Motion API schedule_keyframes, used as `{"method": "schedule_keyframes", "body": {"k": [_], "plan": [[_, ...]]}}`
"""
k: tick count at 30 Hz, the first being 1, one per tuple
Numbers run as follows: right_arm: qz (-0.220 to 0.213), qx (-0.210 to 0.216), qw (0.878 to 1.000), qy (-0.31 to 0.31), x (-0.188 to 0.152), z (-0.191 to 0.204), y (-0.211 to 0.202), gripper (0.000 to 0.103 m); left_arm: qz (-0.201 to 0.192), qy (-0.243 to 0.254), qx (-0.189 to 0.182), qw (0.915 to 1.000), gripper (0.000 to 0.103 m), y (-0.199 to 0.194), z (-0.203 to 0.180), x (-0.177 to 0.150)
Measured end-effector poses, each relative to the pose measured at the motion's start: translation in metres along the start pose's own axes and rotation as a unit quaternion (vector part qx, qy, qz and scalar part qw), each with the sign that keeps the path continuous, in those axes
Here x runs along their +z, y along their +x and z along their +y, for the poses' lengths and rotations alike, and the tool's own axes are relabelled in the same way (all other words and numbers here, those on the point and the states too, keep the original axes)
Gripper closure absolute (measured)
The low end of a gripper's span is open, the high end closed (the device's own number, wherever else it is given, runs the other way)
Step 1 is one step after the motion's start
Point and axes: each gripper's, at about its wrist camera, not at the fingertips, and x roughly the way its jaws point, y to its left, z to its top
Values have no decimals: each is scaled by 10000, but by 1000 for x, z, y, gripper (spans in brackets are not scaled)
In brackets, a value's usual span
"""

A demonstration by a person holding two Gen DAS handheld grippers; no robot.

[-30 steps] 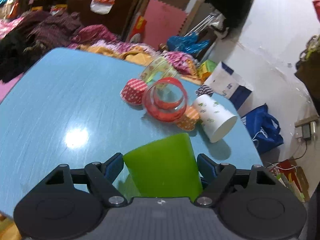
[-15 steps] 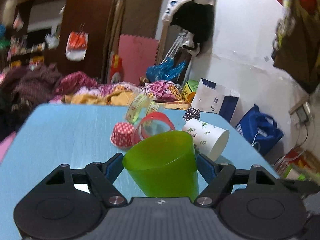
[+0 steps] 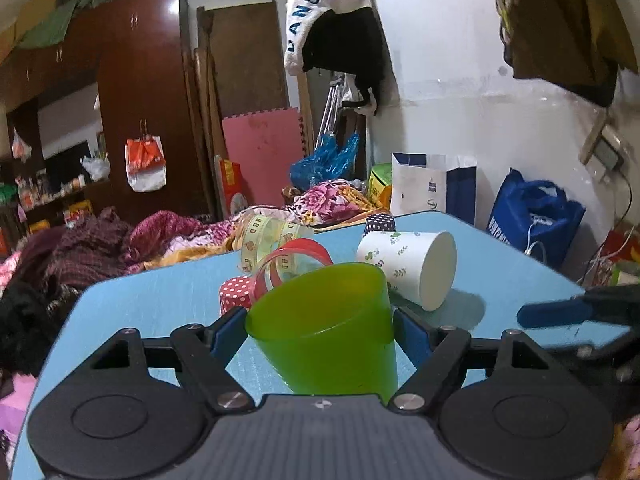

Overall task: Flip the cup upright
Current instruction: 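Rotate the green cup upright with the left gripper and lower it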

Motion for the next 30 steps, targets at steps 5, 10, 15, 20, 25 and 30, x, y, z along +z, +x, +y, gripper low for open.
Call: {"method": "schedule_keyframes", "body": {"k": [5, 10, 15, 20, 25, 30], "plan": [[-144, -150, 9998, -34, -5, -3, -8, 17, -94, 233, -8, 9997, 21, -2, -9, -1], [-211, -193, 9995, -108, -8, -1, -8, 16, -309, 208, 4, 9993, 21, -5, -10, -9], [-248, -166, 9995, -94, -7, 0, -10, 16, -376, 245, 68, 9990, 21, -7, -12, -12], [-299, -169, 9994, -57, -6, -2, -13, 14, -293, 309, -39, 9991, 20, -4, -16, -13], [-354, -165, 9992, -53, -7, -4, -17, 13, -313, 361, -33, 9989, 14, -3, -17, -18], [-395, -119, 9991, 22, -6, -7, -19, 12, -495, 260, -221, 9982, 9, -14, -10, -23]]}}
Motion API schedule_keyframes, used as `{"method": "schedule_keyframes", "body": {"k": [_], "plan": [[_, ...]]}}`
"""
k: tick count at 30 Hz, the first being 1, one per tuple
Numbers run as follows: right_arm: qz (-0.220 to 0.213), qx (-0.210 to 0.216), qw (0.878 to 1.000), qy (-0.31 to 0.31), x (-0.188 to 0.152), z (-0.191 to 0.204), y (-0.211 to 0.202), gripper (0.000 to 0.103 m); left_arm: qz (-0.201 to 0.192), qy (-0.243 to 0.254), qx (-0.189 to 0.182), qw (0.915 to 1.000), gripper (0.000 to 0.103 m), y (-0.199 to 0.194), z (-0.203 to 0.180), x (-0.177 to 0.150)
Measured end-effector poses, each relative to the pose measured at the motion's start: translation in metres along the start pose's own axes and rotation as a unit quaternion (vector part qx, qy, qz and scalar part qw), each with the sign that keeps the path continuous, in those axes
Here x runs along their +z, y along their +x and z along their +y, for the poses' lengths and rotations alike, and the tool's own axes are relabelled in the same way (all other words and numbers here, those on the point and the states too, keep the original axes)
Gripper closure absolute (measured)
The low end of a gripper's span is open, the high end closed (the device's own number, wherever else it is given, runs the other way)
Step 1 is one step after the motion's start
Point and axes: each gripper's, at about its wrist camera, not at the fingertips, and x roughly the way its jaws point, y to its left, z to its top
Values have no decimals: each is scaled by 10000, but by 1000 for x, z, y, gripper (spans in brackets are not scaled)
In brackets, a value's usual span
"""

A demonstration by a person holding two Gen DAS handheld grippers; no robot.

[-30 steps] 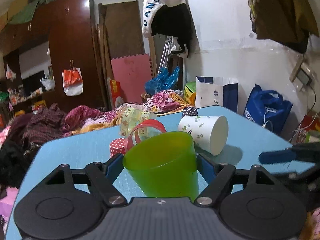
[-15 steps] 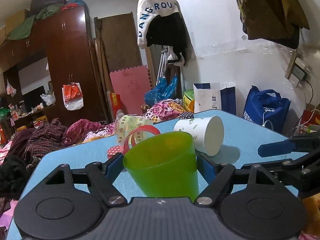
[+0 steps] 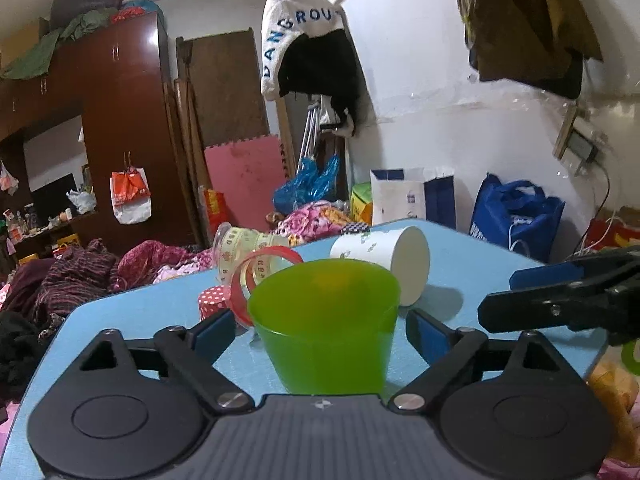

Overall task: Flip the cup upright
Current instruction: 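Rotate the green cup upright with the left gripper and lower it, then open the left gripper and release the upright green cup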

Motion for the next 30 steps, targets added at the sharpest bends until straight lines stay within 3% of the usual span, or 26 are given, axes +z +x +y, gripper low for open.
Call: {"method": "schedule_keyframes", "body": {"k": [4, 10, 15, 21, 26, 30], "plan": [[-124, 24, 9999, 21, 2, 1, -5, 2, -185, -127, 35, 9997, 9, -17, 12, -4], [-365, -29, 9989, -298, 8, 25, -22, 1, -546, -640, -395, 9957, 4, -66, 39, -7], [-416, -403, 9957, -719, 18, 58, -23, 1, -645, -1060, -390, 9915, 4, -92, 54, -3], [-551, -512, 9934, -866, 27, 74, -27, 1, -228, -1318, 53, 9910, 3, -101, 67, 1], [57, -594, 9936, -956, 19, 77, -27, 1, 94, -1247, 251, 9918, 3, -101, 61, -2], [35, -724, 9926, -970, 18, 78, -27, 1, 468, -1239, 98, 9911, 4, -90, 52, -1]]}}
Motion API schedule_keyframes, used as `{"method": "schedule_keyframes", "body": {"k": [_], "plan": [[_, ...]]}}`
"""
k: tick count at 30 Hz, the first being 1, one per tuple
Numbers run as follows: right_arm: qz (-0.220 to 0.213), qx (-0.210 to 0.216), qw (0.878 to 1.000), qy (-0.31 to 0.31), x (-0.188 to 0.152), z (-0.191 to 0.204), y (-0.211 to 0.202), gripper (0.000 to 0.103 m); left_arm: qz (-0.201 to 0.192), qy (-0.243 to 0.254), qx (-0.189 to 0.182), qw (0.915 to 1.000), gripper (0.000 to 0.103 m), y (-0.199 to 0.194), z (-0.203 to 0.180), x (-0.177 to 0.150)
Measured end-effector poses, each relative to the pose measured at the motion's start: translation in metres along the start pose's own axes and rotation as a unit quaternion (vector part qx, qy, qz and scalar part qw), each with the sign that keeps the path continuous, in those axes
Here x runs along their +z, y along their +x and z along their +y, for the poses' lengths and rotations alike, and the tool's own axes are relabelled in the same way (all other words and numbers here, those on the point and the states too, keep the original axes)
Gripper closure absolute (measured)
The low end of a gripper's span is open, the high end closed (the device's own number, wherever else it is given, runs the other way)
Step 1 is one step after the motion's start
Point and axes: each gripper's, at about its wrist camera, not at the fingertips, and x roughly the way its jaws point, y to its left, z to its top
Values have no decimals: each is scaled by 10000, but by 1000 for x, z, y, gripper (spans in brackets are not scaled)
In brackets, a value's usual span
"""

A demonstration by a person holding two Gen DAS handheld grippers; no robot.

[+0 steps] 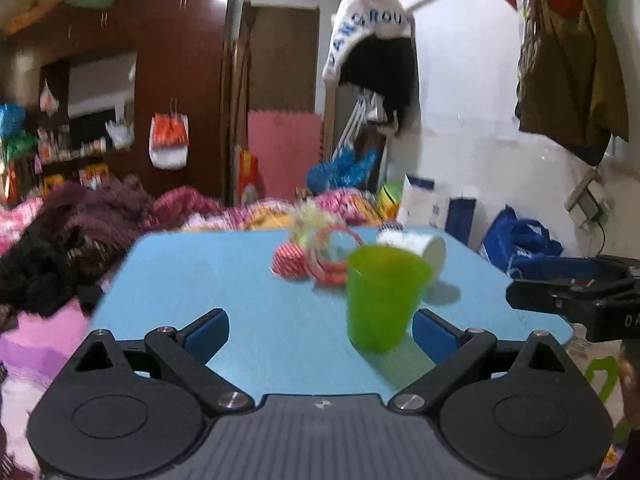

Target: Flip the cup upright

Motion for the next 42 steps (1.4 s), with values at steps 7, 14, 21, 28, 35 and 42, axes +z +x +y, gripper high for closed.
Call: {"method": "schedule_keyframes", "body": {"k": [7, 14, 21, 28, 35, 42], "plan": [[120, -30, 9999, 16, -2, -2, -1, 1, 219, 178, 58, 9996, 4, 3, -19, -6], [147, -7, 9998, 158, -1, -9, -2, 1, 215, 141, 157, 9995, 4, 2, -25, -4], [208, 14, 9997, 145, -3, -7, 0, 1, 280, 107, 216, 9993, 4, 7, -24, -4], [194, 32, 9998, 100, -2, -5, -2, 1, 289, 134, 248, 9992, 4, 10, -26, -3], [157, 70, 9998, 102, -2, -6, -4, 1, 299, 97, 315, 9990, 4, 12, -25, -2], [167, 59, 9998, 107, -2, -7, -4, 1, 282, 154, 302, 9990, 4, 13, -29, -3]]}}
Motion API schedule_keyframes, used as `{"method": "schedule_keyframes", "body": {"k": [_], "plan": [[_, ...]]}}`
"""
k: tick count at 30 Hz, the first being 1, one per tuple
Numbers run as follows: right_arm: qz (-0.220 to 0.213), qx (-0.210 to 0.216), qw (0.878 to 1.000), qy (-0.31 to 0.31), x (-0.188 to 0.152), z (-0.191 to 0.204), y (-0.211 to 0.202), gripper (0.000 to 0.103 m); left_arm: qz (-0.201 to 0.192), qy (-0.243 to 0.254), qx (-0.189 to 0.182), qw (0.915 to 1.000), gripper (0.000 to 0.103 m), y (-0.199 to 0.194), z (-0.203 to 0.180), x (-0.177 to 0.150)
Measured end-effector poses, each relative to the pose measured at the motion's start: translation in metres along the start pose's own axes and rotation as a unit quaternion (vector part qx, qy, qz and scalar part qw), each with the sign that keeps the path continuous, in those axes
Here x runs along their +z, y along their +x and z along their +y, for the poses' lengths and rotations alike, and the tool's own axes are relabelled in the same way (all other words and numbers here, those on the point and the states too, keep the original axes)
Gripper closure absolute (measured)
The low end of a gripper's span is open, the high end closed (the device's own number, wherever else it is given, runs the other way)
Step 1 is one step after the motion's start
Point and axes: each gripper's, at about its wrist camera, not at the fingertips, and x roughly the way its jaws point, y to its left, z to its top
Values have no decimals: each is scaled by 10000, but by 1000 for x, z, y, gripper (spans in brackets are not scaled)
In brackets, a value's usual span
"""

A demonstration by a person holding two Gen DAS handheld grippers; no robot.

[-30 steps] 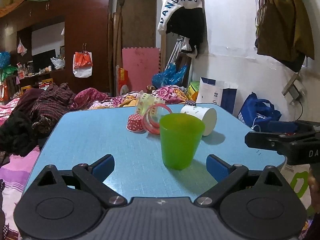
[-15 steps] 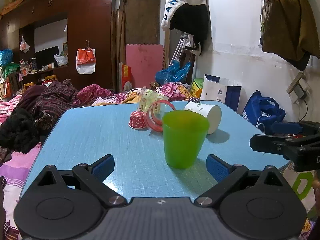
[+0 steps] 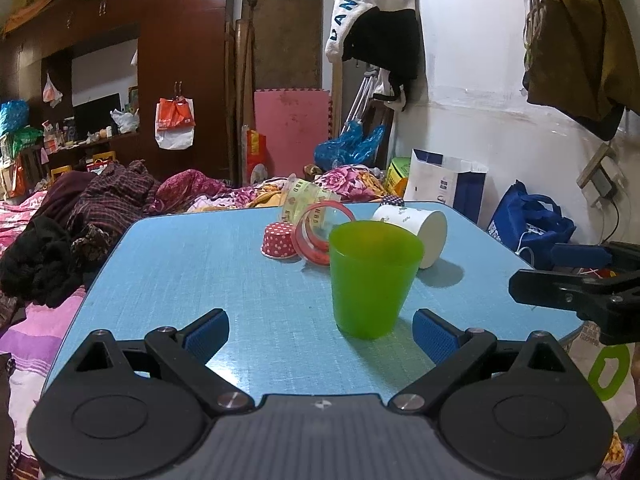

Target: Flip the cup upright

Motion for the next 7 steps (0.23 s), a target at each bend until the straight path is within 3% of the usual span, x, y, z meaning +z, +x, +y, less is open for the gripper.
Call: {"method": "schedule_keyframes", "body": {"k": [7], "plan": [[-23, -10, 10000, 40, 1, -4, -2, 1, 1, 11, -6, 10000, 4, 1, -1, -1]]}}
